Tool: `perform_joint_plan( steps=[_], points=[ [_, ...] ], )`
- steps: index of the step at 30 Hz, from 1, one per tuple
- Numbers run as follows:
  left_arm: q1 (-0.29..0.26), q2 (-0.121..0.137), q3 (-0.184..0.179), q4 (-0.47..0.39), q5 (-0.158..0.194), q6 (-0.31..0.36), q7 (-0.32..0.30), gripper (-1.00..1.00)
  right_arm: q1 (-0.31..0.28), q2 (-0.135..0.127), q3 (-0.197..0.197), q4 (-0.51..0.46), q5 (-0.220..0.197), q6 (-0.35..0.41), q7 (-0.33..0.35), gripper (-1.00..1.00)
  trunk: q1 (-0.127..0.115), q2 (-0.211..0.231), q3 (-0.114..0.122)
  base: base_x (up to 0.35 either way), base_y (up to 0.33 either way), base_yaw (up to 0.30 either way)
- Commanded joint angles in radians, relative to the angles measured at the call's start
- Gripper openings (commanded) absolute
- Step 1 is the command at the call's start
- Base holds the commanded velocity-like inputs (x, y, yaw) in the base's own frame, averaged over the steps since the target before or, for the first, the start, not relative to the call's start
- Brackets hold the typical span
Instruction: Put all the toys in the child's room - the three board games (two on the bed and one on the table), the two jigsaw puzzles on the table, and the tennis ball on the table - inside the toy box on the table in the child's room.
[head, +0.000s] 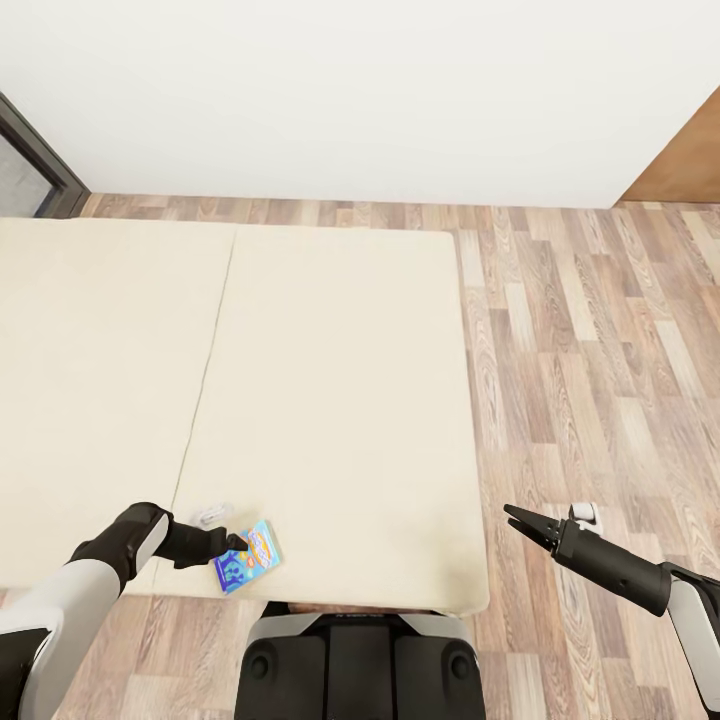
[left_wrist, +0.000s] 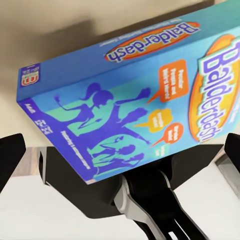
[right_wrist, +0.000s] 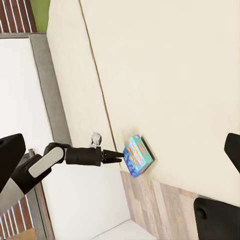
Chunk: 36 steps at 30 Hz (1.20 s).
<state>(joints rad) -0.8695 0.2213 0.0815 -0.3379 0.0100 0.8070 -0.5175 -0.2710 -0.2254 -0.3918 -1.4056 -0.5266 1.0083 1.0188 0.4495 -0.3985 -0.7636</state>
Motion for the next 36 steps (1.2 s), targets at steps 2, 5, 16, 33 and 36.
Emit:
perform_joint_plan(
  steps=[2,5,16,33,36],
  points=[
    [0.000,0.000,0.006,0.000,0.001,0.007,-0.001,1.00,0.000,0.000,-0.001,0.000,0.002,0.004,0.004,1.00,0.001,-0.002,-0.004,0.000,0.000,0.000],
    [0.000,0.000,0.006,0.000,0.001,0.006,-0.001,1.00,0.000,0.000,-0.001,0.000,0.002,0.004,0.004,1.00,0.001,-0.002,-0.008,0.000,0.000,0.000],
    [0.000,0.001,0.006,0.000,-0.001,0.005,-0.001,1.00,0.000,0.000,-0.001,0.000,0.002,0.004,0.004,1.00,0.001,-0.002,-0.026,0.000,0.000,0.000],
    [0.000,0.001,0.009,0.000,-0.001,0.001,0.035,1.00,0.000,0.000,-0.001,0.000,0.002,0.004,0.004,1.00,0.001,-0.002,-0.051,0.000,0.000,0.000],
    [0.000,0.001,0.010,0.000,0.000,0.001,0.047,1.00,0.000,0.000,-0.001,0.000,0.002,0.004,0.004,1.00,0.001,-0.002,-0.055,0.000,0.000,0.000]
  ],
)
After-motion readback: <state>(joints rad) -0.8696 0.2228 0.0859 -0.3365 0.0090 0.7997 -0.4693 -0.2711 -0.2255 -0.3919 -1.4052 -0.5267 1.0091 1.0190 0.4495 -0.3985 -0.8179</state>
